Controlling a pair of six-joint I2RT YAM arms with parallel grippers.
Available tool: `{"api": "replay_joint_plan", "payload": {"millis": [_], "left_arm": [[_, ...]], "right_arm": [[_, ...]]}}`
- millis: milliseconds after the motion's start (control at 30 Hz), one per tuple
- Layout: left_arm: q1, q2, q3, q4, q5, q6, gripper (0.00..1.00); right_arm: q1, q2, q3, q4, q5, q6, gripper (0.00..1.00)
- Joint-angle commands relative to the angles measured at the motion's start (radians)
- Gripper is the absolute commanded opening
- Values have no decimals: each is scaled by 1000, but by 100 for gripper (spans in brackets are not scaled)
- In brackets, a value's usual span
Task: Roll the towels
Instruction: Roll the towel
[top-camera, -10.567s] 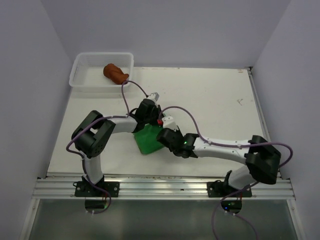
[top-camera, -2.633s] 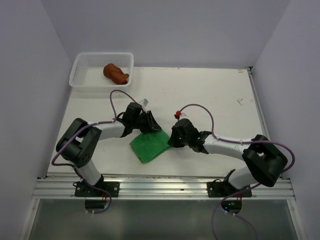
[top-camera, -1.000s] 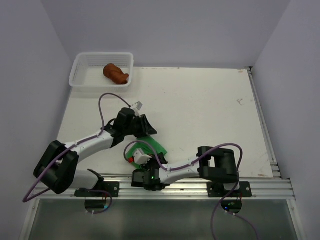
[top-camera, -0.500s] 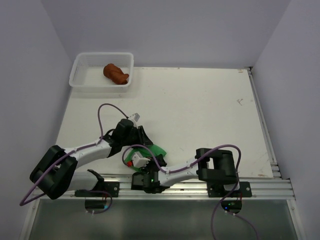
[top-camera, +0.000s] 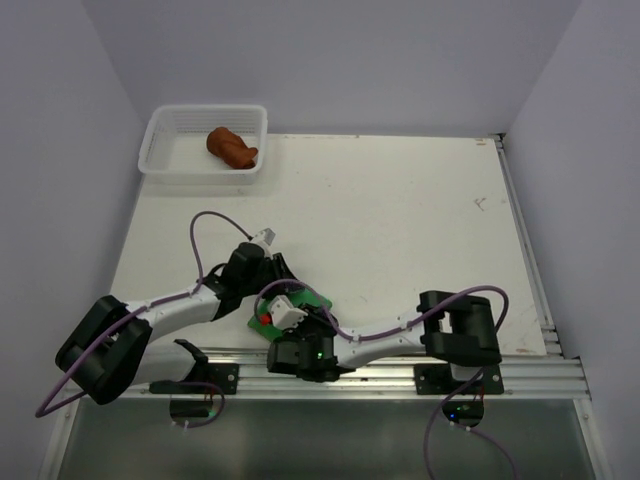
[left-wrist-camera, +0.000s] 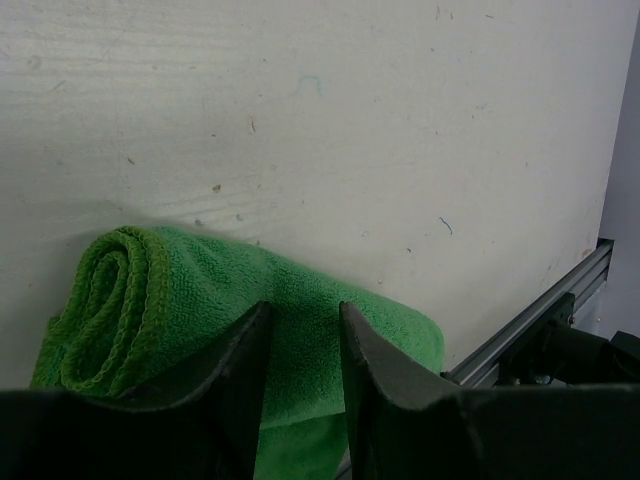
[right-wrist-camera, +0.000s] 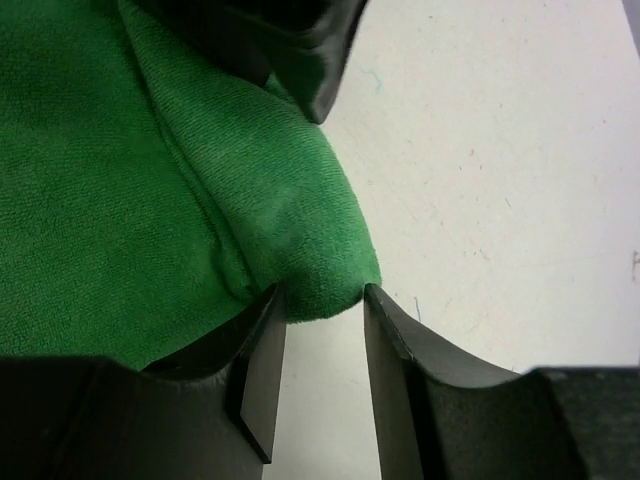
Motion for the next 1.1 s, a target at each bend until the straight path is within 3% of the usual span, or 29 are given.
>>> {"api": "replay_joint_plan", "payload": {"millis": [0, 267, 533, 767, 1067], "left_arm": [[-8, 4, -36, -38, -48, 0, 38], [-14, 2, -56, -37, -63, -5, 38], [-37, 2, -76, -24, -94, -17, 38], [-52, 4, -98, -7, -94, -28, 37], [-56, -28, -121, -26, -106, -29, 37]], "right_arm": [[-23, -135, -53, 84, -58, 54, 41], [-150, -422, -187, 239, -323, 79, 46], [-412, -538, -279, 395, -969, 157, 47], [-505, -464, -266, 389, -1096, 183, 52], [-547, -476, -306, 392, -1023, 182, 58]]}}
